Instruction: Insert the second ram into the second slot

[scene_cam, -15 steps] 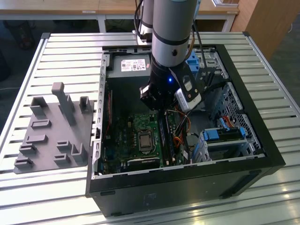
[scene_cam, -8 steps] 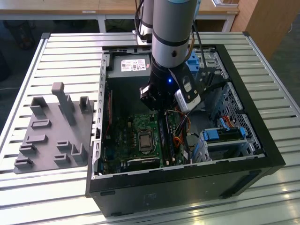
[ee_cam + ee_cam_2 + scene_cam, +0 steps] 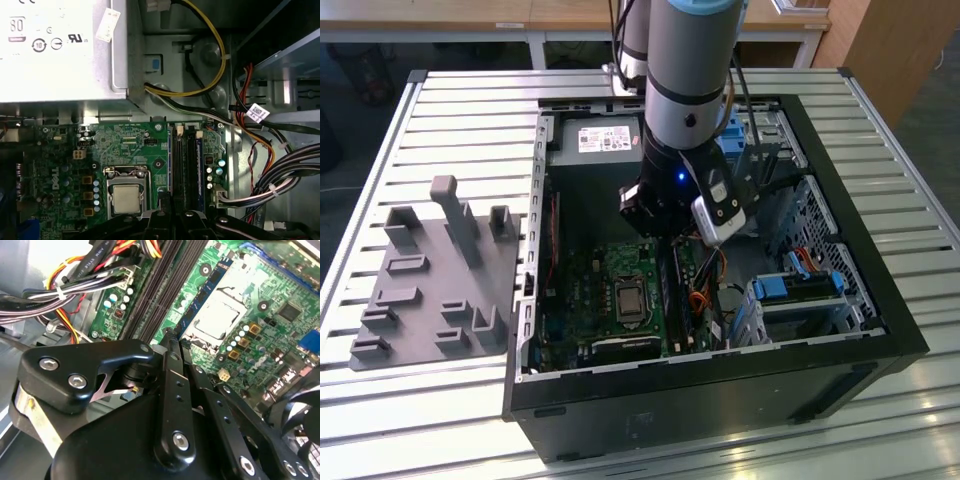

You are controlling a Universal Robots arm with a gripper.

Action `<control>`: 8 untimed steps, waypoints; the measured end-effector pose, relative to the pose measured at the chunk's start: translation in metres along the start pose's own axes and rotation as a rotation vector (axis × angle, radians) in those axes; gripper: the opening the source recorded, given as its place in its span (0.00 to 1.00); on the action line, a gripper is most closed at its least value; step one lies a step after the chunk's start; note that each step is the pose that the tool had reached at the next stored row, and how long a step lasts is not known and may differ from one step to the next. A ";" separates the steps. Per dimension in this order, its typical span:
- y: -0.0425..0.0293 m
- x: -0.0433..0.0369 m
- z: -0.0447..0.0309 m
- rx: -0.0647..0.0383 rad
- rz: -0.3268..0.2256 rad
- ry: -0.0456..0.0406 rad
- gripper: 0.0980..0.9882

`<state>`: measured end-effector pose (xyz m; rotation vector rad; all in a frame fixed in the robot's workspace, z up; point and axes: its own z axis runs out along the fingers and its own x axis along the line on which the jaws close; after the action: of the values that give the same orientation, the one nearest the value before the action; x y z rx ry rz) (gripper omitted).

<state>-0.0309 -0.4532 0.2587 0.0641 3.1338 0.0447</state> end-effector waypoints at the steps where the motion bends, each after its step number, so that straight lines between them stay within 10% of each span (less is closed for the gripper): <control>1: 0.0000 -0.0009 0.0012 0.000 -0.007 0.0004 0.04; 8: -0.0002 -0.0029 0.0139 0.000 -0.023 0.0040 0.04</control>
<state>-0.0279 -0.4532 0.2448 0.0278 3.1380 0.0450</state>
